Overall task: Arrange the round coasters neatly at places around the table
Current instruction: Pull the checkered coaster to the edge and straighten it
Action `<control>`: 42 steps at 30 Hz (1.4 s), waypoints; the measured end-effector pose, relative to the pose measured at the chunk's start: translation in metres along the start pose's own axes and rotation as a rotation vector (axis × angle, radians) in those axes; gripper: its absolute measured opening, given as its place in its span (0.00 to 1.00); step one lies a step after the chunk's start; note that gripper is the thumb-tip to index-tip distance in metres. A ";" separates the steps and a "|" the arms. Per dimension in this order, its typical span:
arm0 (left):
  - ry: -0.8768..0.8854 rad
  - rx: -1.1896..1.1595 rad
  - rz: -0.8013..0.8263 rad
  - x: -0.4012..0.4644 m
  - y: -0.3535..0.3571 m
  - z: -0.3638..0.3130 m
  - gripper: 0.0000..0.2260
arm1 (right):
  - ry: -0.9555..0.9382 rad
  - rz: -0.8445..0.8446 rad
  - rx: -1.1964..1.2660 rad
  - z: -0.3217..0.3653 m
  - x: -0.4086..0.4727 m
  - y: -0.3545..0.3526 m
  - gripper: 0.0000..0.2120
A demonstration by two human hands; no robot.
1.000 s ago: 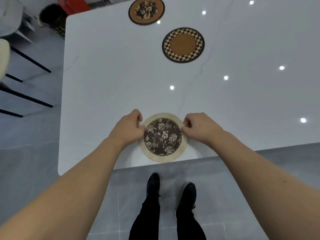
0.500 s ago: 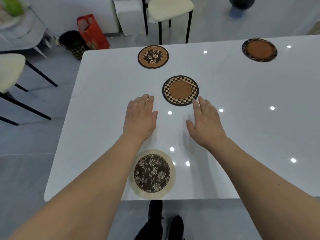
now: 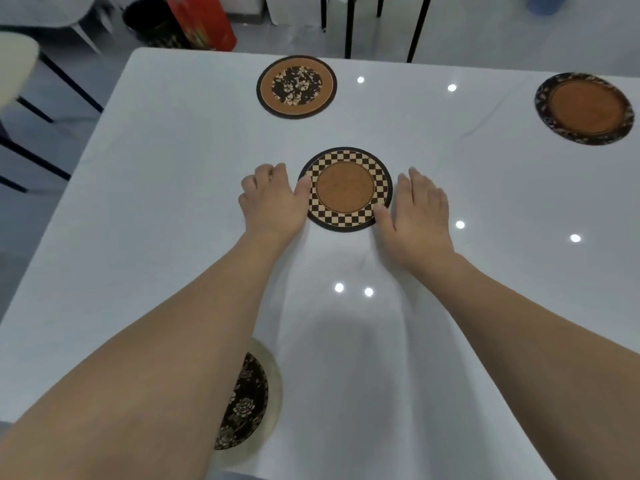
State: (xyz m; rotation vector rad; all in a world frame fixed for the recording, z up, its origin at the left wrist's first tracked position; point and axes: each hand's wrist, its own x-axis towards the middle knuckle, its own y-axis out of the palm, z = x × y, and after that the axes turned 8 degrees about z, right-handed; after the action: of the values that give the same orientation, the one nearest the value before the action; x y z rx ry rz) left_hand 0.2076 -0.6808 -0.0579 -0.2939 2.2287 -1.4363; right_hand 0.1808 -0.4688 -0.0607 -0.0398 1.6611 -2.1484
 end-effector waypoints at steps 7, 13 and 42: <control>-0.014 -0.078 -0.247 -0.003 0.041 -0.014 0.16 | -0.038 -0.046 0.039 -0.008 0.027 0.023 0.30; 0.082 -0.272 -0.293 -0.004 0.039 -0.014 0.14 | -0.163 -0.200 0.369 -0.014 0.025 0.019 0.18; 0.048 -0.503 -0.210 -0.189 0.120 -0.195 0.11 | -0.051 -0.125 0.642 -0.225 -0.117 -0.041 0.16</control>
State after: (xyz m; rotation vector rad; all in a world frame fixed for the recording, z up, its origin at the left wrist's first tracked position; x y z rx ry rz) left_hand 0.2835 -0.3941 -0.0479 -0.6797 2.6396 -0.9585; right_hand 0.2122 -0.2134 -0.0595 -0.0084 0.8976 -2.6482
